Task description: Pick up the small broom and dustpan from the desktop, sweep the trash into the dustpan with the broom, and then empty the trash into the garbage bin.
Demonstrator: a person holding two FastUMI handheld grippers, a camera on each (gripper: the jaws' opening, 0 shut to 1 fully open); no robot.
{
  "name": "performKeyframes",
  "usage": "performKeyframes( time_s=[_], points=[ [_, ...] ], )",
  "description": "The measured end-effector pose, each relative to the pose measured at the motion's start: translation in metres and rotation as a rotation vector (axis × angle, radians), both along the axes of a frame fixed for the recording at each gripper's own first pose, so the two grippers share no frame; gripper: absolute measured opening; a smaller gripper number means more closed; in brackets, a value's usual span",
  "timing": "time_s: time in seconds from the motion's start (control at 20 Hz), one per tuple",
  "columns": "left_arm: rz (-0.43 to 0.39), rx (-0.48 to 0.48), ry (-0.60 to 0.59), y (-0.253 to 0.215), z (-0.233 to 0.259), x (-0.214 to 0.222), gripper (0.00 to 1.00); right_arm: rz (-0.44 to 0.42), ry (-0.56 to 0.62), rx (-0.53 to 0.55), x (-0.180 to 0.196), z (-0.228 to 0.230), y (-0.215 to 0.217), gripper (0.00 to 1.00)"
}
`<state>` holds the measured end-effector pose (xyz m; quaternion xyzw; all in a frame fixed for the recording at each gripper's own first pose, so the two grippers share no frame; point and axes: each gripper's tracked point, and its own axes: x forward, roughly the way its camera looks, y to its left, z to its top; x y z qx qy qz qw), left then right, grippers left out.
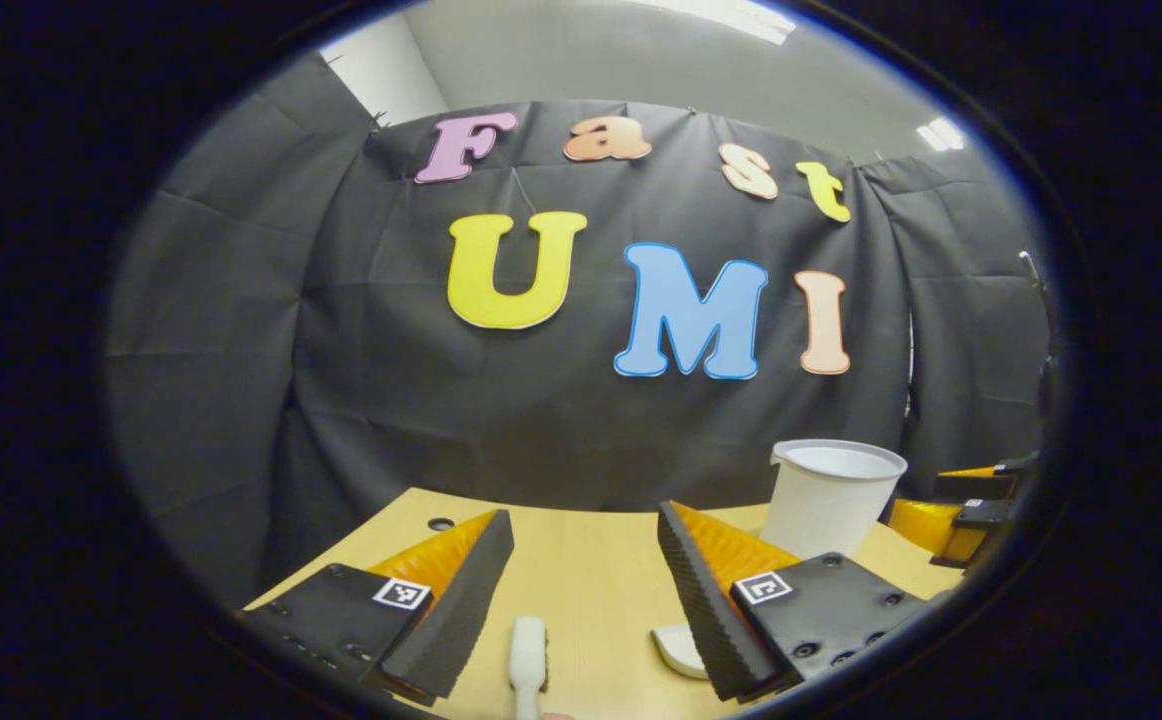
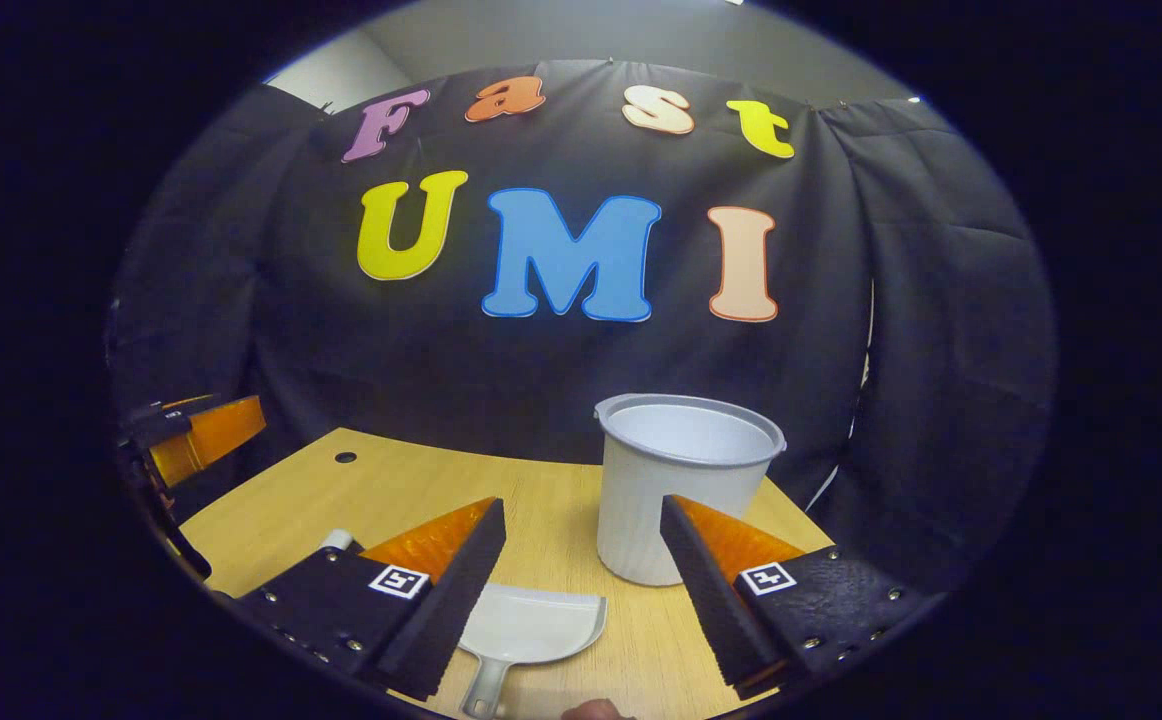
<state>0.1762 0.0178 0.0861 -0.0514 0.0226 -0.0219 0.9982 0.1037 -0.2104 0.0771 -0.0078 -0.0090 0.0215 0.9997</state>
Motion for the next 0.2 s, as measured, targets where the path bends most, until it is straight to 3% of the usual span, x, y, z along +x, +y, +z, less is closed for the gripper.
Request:
performKeyframes(
  time_s=[0.2],
  points=[
    [-0.011, -0.007, 0.004, 0.0082, 0.0022, 0.0072, 0.96, -0.044, -0.001, 0.002, -0.0007, 0.0006, -0.0053, 0.97]
  ],
)
